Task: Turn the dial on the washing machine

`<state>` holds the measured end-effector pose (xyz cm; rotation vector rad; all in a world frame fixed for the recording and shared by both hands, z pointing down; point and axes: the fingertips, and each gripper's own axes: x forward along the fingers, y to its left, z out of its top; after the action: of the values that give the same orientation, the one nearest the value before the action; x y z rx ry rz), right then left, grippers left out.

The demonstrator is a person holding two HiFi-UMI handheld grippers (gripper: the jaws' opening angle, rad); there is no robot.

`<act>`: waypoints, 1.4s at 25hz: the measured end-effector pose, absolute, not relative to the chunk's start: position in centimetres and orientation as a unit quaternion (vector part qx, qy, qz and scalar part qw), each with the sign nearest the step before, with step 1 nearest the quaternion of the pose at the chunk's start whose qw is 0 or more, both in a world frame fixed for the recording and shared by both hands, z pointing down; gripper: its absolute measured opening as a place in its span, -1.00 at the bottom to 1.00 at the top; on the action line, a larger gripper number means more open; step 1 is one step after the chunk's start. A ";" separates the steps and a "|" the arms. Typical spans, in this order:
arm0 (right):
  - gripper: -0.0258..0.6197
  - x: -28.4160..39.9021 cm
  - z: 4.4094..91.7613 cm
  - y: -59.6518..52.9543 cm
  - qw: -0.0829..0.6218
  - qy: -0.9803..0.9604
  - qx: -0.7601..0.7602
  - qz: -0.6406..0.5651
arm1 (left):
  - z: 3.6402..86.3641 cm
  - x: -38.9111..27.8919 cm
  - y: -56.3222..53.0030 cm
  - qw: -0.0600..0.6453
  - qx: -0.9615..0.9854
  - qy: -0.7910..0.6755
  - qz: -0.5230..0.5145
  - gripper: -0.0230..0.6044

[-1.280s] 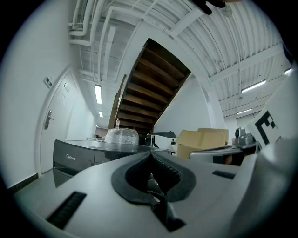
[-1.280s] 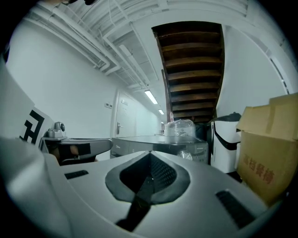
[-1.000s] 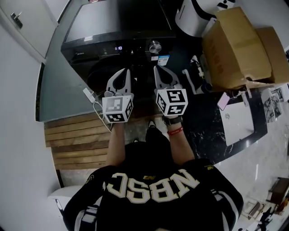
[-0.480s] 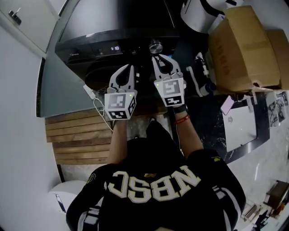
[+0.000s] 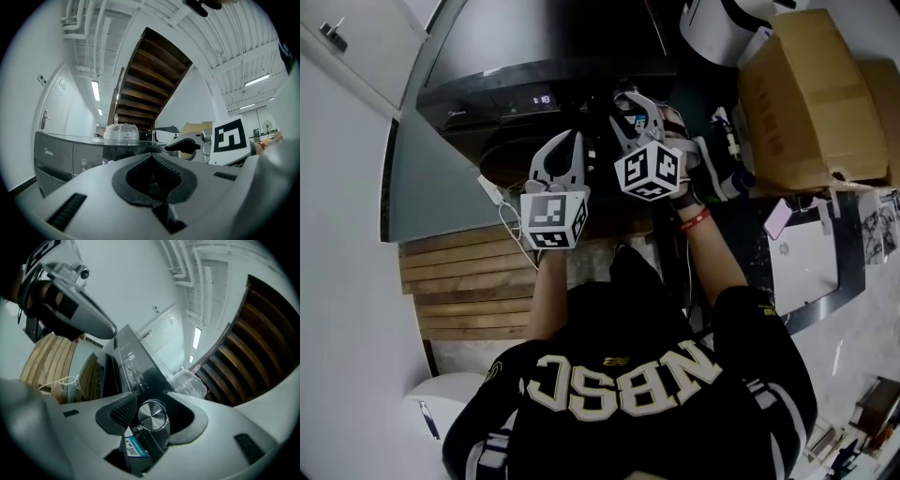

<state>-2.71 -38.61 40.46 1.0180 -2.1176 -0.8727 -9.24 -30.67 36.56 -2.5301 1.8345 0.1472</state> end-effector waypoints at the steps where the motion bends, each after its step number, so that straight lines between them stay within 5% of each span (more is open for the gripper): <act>1: -0.29 -2.9 40.8 -38.8 0.327 -0.794 0.378 -0.346 | 36.6 -9.3 -30.6 0.007 -0.809 0.586 0.047 -0.88; 11: -0.06 -3.4 43.6 -41.0 0.426 -0.713 0.323 -0.454 | 37.4 -9.6 -30.7 -0.005 -0.811 0.584 0.050 -0.88; 19: -0.09 -3.7 44.4 -42.1 0.472 -0.659 0.297 -0.504 | 37.0 -10.0 -30.5 -0.001 -0.807 0.588 0.052 -0.88; 35: -0.18 -3.5 44.3 -42.4 0.449 -0.668 0.342 -0.484 | 37.0 -10.8 -29.9 -0.003 -0.805 0.591 0.055 -0.88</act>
<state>-3.50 -42.39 44.29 0.8461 -1.6526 -1.1982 -10.76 -29.93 37.00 -2.5338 1.8603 0.1744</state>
